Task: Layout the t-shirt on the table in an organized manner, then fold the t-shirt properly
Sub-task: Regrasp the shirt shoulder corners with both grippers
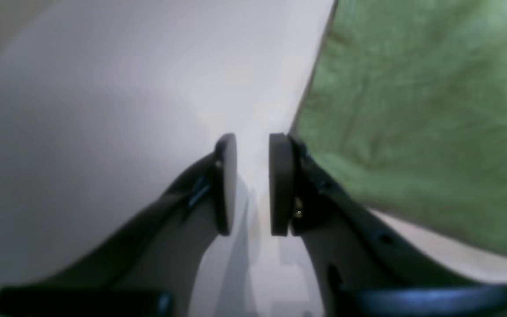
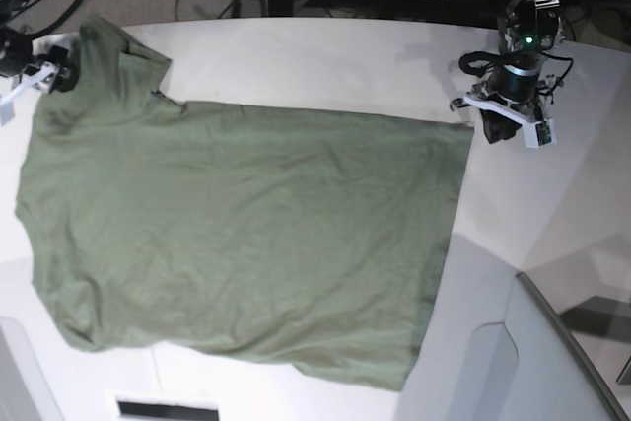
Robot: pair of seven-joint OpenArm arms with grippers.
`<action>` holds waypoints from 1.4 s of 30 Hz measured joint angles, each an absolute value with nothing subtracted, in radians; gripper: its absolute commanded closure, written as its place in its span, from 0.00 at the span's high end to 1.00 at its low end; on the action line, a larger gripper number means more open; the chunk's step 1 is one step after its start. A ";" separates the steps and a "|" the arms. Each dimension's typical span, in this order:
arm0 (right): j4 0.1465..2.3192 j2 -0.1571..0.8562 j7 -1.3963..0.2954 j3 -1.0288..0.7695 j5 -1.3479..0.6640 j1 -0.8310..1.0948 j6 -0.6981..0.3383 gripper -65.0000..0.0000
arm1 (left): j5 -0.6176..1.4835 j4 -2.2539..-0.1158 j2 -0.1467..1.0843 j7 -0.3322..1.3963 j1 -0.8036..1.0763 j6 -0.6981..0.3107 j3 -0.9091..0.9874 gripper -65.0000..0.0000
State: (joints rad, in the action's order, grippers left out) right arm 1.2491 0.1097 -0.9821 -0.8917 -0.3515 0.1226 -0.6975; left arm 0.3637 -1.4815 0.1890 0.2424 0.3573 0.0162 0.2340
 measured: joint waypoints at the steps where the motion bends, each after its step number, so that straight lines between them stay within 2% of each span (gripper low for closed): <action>1: 1.249 0.110 -0.982 -0.890 -0.352 0.123 -0.697 0.56 | 0.364 -1.481 0.184 0.243 0.358 0.017 0.234 0.20; 24: 1.257 0.094 -0.973 -0.818 -0.352 0.117 -0.697 0.55 | 0.364 -1.481 0.170 0.244 0.369 0.018 0.242 0.22; 26: 1.256 0.095 -0.973 -0.818 -0.352 0.117 -0.697 0.45 | 0.364 -1.481 0.170 0.244 0.368 0.018 0.242 0.25; 29: 1.254 0.093 -0.978 -0.816 -0.348 0.117 -0.697 0.15 | 0.365 -1.481 0.170 0.244 0.368 0.018 0.242 0.44; 31: 1.250 0.089 -0.985 -0.816 -0.348 0.117 -0.697 0.00 | 0.365 -1.481 0.170 0.244 0.369 0.018 0.242 0.56; 34: 1.250 0.088 -0.989 -0.813 -0.348 0.117 -0.697 0.01 | 0.365 -1.481 0.170 0.244 0.369 0.018 0.242 0.65; 37: 1.250 0.088 -0.988 -0.813 -0.348 0.117 -0.697 0.01 | 0.382 -1.481 0.170 0.244 0.369 0.018 0.242 0.66; 42: 1.250 0.088 -0.988 -0.813 -0.348 0.119 -0.697 0.01 | 0.648 -1.382 0.195 0.244 0.385 0.014 0.251 0.66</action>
